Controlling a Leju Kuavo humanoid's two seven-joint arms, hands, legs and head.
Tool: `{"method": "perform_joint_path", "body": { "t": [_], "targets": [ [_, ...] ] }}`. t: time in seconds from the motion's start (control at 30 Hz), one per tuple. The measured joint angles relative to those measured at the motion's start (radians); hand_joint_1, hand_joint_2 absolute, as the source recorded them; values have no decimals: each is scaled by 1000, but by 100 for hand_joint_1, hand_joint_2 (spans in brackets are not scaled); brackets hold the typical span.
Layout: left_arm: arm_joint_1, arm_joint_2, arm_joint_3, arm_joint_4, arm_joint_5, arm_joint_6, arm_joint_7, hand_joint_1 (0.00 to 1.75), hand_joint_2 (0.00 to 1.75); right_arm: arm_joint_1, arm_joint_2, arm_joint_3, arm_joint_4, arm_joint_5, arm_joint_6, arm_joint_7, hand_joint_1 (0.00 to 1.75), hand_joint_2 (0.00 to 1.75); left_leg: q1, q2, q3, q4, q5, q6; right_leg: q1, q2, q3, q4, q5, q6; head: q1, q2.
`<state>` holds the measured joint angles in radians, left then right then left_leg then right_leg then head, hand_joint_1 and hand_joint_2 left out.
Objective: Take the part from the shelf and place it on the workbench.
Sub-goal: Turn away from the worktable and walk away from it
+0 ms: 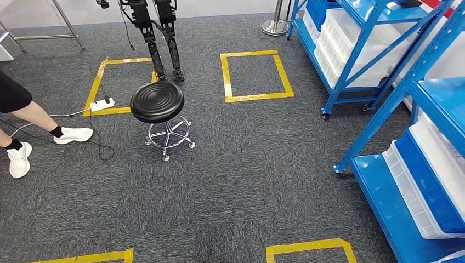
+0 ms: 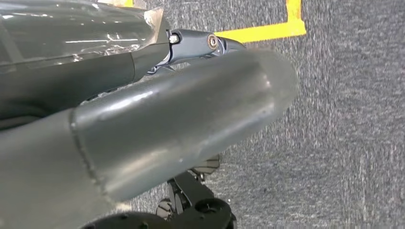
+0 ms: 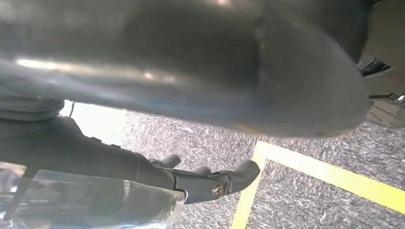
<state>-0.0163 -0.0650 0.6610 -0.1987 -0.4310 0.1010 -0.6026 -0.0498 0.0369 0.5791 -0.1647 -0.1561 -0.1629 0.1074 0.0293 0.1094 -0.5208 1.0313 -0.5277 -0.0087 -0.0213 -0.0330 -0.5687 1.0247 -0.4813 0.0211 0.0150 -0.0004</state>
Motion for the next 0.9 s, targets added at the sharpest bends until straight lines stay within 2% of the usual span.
{"method": "perform_joint_path", "body": {
  "t": [0.03, 0.07, 0.1, 0.13, 0.17, 0.2, 0.23, 0.27, 0.33, 0.4, 0.43, 0.47, 0.5, 0.53, 0.6, 0.67, 0.7, 0.73, 0.77, 0.8, 0.83, 0.87, 0.9],
  "targets": [
    [-1, 0, 3, 0, 1, 4, 2, 0, 0, 1, 0, 0, 0, 4, 0, -1, 0, 0, 3, -23, -7, 22, -19, -4, -3, 10, 3, -2, 3, -8, -2, 0],
    [0, -1, 7, 0, 2, 8, 4, 0, 0, 0, 1, 0, 0, 9, 1, -3, 0, 0, 5, -52, -24, 64, -48, -7, -6, 20, 5, -4, 6, -17, -3, 0],
    [2, -1, 12, 0, 3, 11, 6, 0, 0, 0, 1, 1, 0, 13, 2, -4, 0, 0, 4, -79, -49, 119, -82, -6, -2, 29, 4, -4, 7, -24, -5, 0],
    [5, -1, 16, 0, 5, 14, 8, 0, 0, -1, 2, 1, 0, 17, 4, -5, 0, 0, 4, -95, -79, 182, -114, -4, 2, 40, 2, -4, 9, -30, -5, 0],
    [8, -2, 19, 0, 6, 18, 10, 0, 0, -2, 2, 2, 0, 20, 5, -6, 0, 0, 3, -104, -103, 231, -132, -3, 6, 53, 0, -3, 9, -34, -5, 0],
    [9, -2, 21, 0, 8, 20, 12, 0, 0, -1, 2, 2, 0, 22, 5, -6, 0, 0, 3, -108, -114, 251, -130, 0, 9, 67, -1, -3, 10, -34, -5, 0],
    [10, -3, 23, 0, 10, 23, 13, 0, 0, 0, 2, 2, 0, 24, 7, -6, 0, 0, 3, -111, -111, 240, -111, 3, 11, 82, 0, -2, 10, -34, -5, 0],
    [10, -3, 23, 0, 10, 25, 14, 0, 0, 0, 2, 3, 0, 26, 8, -5, 0, 0, 3, -117, -89, 193, -77, 7, 11, 95, 2, -2, 11, -34, -5, 0],
    [11, -4, 26, 0, 10, 28, 16, 0, 0, -1, 3, 6, 0, 30, 12, -4, 0, 0, 3, -160, -34, 73, -16, 17, 15, 119, 2, 1, 11, -32, -5, 0],
    [10, -4, 31, 0, 9, 29, 21, 0, 0, -5, 4, 10, 0, 31, 16, -2, 0, 0, -1, -191, -7, 10, 2, 24, 16, 141, -5, 3, 15, -24, -4, 0],
    [9, -4, 34, 0, 9, 29, 23, 0, 0, -7, 4, 12, 0, 32, 18, -1, 0, 0, -5, -187, -5, 2, 0, 26, 16, 152, -10, 3, 19, -17, -4, 0],
    [8, -4, 36, 0, 9, 30, 24, 0, 0, -7, 4, 13, 0, 33, 19, -1, 0, 0, -7, -174, -4, -2, 4, 32, 14, 160, -17, 2, 22, -10, -5, 0],
    [6, -4, 38, -1, 9, 30, 25, 0, 0, -6, 4, 14, 0, 33, 20, 0, 0, 0, -8, -161, -1, -9, 9, 38, 13, 152, -24, 7, 21, -5, -5, 0],
    [5, -5, 39, -1, 8, 31, 25, 0, 0, -6, 3, 16, 1, 34, 21, 1, 0, 0, -7, -148, 2, -17, 13, 45, 13, 132, -36, 24, 13, -3, -3, 0],
    [6, -5, 41, -1, 8, 31, 24, 0, 0, -8, 3, 19, 1, 34, 21, 2, 0, 0, -7, -118, 6, -26, 19, 54, 12, 76, -85, 114, -28, -7, 1, 0],
    [8, -4, 44, -1, 6, 30, 23, 0, 0, -8, 2, 20, 1, 35, 21, 3, 0, 0, -9, -85, 5, -26, 17, 56, 6, 52, -148, 235, -73, -6, 4, 0],
    [8, -4, 45, -1, 4, 30, 22, 0, 0, -8, 2, 21, 1, 35, 21, 3, 0, 0, -9, -70, 5, -26, 16, 55, 2, 48, -162, 267, -80, 0, 3, 0],
    [8, -4, 46, -1, 3, 29, 20, 0, 0, -7, 1, 22, 1, 36, 20, 3, 0, 0, -8, -56, 5, -26, 15, 53, -2, 43, -158, 263, -73, 9, 4, 0],
    [7, -5, 46, -1, 2, 29, 19, 0, 0, -7, 0, 22, 1, 36, 20, 3, 0, 0, -7, -44, 8, -26, 12, 49, -7, 33, -132, 219, -52, 20, 4, 0],
    [7, -5, 46, -1, 1, 29, 19, 0, 0, -7, -2, 23, 1, 37, 20, 3, 0, 0, -6, -32, 12, -25, 9, 44, -11, 12, -91, 150, -28, 31, 4, 0],
    [7, -5, 47, -1, 1, 29, 19, 0, 0, -8, -2, 23, 1, 37, 20, 3, 0, 0, -8, -22, 17, -24, 4, 37, -10, -11, -52, 84, -10, 36, 5, 0],
    [7, -4, 47, -1, 1, 29, 19, 0, 0, -10, -2, 24, 0, 37, 19, 3, 0, 0, -9, -12, 21, -23, -1, 29, -9, -28, -24, 35, 3, 34, 4, 0],
    [6, -3, 47, -2, 1, 29, 18, 0, 0, -10, -2, 24, 0, 37, 19, 3, 0, 0, -11, -3, 24, -23, -5, 22, -5, -37, -10, 11, 6, 27, 3, 0]
  ]
}}
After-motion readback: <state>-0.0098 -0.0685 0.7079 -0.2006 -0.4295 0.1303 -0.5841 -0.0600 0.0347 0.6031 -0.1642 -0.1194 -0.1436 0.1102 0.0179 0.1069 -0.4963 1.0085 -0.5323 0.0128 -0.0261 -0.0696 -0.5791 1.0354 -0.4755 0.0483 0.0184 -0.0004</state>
